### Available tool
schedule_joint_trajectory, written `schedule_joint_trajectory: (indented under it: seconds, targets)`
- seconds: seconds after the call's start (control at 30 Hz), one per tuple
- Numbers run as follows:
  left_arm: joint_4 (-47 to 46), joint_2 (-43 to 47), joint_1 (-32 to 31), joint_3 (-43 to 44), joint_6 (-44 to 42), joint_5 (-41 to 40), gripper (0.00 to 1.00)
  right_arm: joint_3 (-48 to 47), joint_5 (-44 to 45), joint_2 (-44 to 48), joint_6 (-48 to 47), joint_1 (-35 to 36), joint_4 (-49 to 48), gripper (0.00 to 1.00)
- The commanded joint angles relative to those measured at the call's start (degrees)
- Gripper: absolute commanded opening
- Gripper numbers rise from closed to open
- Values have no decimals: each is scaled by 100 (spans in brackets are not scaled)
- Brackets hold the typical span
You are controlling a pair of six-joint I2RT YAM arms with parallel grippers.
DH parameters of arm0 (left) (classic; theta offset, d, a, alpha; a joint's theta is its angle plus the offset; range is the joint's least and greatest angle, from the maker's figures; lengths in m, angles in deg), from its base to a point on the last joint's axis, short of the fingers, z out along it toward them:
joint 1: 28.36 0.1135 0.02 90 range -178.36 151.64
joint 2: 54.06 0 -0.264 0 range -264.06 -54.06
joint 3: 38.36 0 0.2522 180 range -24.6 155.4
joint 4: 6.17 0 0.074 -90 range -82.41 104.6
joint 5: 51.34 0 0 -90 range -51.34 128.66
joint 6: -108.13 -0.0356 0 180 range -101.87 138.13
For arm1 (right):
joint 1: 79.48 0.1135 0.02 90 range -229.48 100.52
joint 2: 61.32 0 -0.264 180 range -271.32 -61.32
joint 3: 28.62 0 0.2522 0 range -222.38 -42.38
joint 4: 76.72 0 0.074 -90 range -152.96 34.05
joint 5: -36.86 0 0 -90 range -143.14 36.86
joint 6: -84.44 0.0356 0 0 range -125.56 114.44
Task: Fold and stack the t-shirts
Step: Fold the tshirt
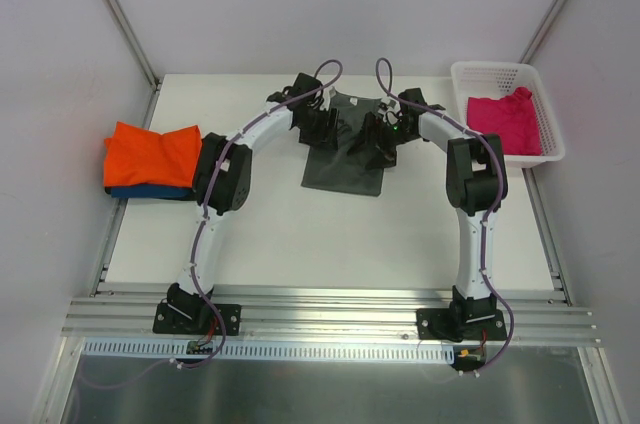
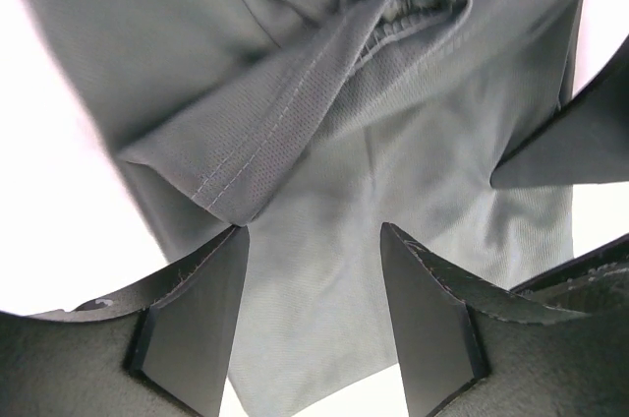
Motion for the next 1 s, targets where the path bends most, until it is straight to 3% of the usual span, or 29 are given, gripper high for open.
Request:
schedule_joint_trajectory:
  seconds: [0.0, 0.17, 0.37, 0.63, 0.77, 0.8, 0.83, 0.97]
  targets:
    - [-67, 98, 93, 363, -77, -169, 57, 171, 452, 220, -515, 37, 474, 91]
    - [-172, -137, 207, 723, -77, -292, 57, 241, 557, 299, -612, 37, 491, 91]
    - [-409, -920, 277, 1803, -147, -239, 57, 241, 628, 396, -717, 37, 553, 91]
    - [-419, -579, 330, 1664, -235, -765, 57, 435, 637, 580, -805, -7, 571, 91]
    - [-261, 253, 409, 1297, -516, -1135, 64, 277, 637, 651, -805, -25, 588, 92]
    - [-199, 413, 427, 1199, -543, -1197, 79, 172, 628, 660, -805, -34, 623, 92]
    - [-155, 598, 453, 1085, -569, -1223, 84, 110, 602, 686, -797, -51, 641, 92]
    - [214, 1703, 488, -19, -500, -1014, 91, -66, 575, 1054, -944, -209, 877, 92]
